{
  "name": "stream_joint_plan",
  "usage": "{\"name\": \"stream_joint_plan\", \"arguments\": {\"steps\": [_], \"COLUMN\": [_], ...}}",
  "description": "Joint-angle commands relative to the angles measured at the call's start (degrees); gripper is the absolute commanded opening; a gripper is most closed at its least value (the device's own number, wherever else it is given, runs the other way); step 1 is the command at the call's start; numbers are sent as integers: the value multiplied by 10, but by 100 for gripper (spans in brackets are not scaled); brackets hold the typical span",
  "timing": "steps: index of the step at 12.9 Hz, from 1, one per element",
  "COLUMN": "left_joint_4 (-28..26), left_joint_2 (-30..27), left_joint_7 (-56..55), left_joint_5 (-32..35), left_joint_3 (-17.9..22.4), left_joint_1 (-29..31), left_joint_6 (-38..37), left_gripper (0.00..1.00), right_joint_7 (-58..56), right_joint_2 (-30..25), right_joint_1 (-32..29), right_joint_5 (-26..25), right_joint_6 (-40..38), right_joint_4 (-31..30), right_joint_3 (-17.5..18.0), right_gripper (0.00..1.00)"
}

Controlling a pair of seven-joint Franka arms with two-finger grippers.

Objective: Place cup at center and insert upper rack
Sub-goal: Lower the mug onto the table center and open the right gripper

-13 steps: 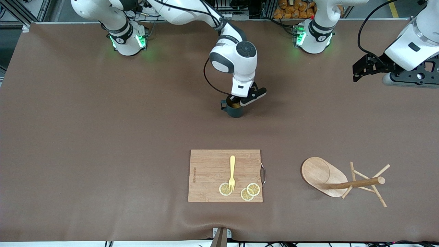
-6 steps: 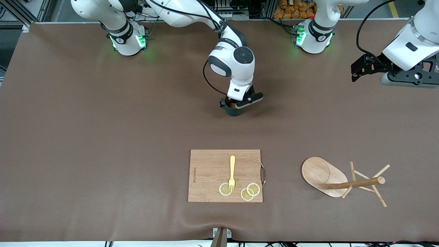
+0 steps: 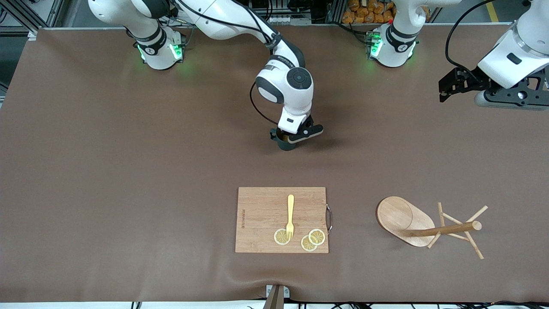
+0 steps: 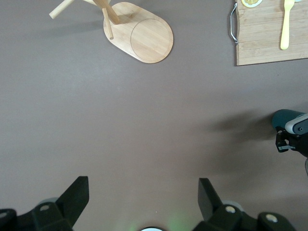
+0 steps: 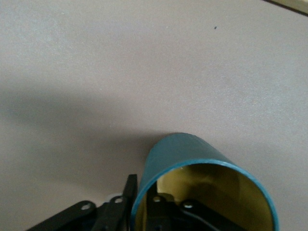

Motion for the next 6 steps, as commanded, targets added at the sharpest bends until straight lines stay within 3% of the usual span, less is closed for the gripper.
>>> {"name": "stream_joint_plan", "arguments": {"steps": [1, 6], "left_joint_4": [7, 8], "left_joint_2": [1, 0], "left_joint_7": [-10, -50], "left_joint_5": [-2, -2], "left_joint_3": [-3, -11], "left_joint_1": [2, 0], "left_joint_6": [-10, -11], "left_gripper": [100, 100], "right_joint_7": [7, 9], "right_joint_2": [0, -23], "right_joint_1": [0, 1], "right_joint_5": [-1, 2], "right_joint_6": [1, -17], "right_joint_4": [7, 6], "right_joint_3": [3, 3], "right_gripper": [100, 100]}}
